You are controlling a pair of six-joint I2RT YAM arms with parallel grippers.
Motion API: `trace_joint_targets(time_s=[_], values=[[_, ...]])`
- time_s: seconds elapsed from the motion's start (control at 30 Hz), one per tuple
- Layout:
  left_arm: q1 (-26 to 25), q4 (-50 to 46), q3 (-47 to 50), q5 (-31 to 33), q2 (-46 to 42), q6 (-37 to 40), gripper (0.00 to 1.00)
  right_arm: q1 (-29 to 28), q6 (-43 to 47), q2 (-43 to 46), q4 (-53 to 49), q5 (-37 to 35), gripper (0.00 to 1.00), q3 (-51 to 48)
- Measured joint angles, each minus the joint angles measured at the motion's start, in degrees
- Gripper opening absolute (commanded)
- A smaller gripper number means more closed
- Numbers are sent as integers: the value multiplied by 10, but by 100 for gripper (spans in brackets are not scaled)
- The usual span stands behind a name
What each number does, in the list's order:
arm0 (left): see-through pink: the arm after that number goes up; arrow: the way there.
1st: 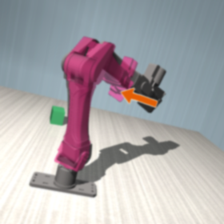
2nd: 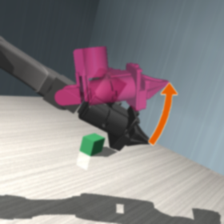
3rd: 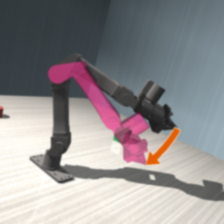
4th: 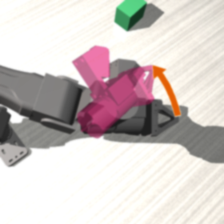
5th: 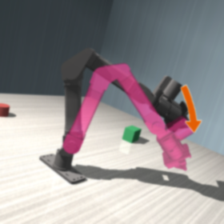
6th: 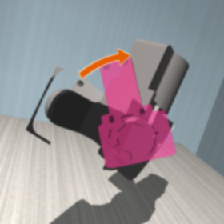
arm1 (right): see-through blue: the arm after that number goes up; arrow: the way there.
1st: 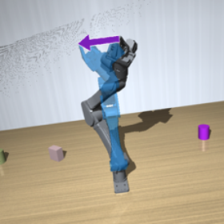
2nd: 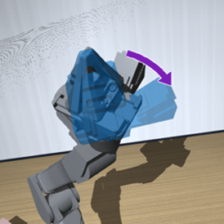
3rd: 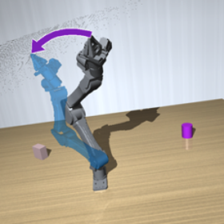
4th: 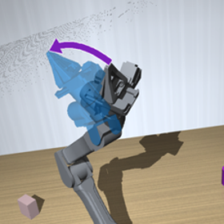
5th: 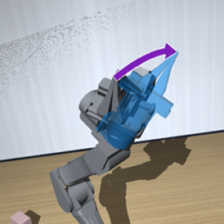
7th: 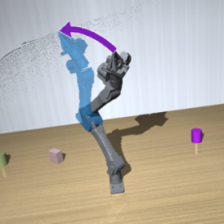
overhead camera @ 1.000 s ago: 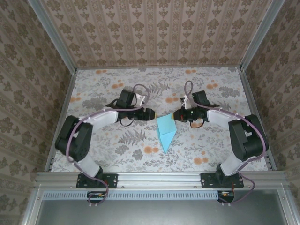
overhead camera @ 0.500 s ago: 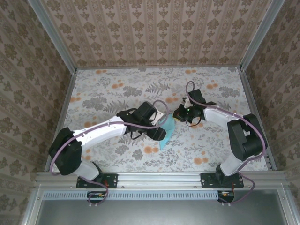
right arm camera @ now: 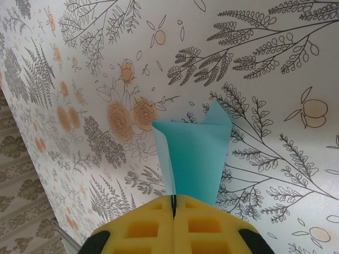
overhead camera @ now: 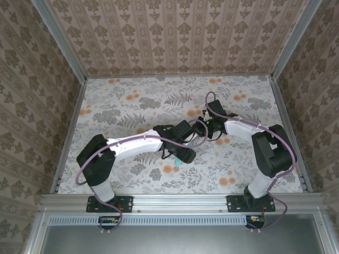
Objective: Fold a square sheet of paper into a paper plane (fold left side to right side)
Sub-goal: Fold the wing for the fifth time at the center of the table.
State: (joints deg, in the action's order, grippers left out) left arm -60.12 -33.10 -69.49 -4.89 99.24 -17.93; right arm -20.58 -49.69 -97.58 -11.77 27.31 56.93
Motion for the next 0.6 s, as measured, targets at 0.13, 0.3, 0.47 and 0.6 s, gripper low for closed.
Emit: trace_joint_targets(time_s=[0.13, 0.3, 0.47, 0.6], values=[[-8, -25, -23, 25, 33, -1, 70, -1, -1, -1, 0, -1, 0, 0], [-14, -43, -33, 49, 53, -6, 61, -1, -2, -6, 0, -2, 0, 0], [-14, -50, -35, 56, 67, -14, 48, -1, -2, -7, 0, -4, 0, 0], [-14, -51, -35, 56, 75, -16, 39, -3, -2, -8, 0, -4, 0, 0]])
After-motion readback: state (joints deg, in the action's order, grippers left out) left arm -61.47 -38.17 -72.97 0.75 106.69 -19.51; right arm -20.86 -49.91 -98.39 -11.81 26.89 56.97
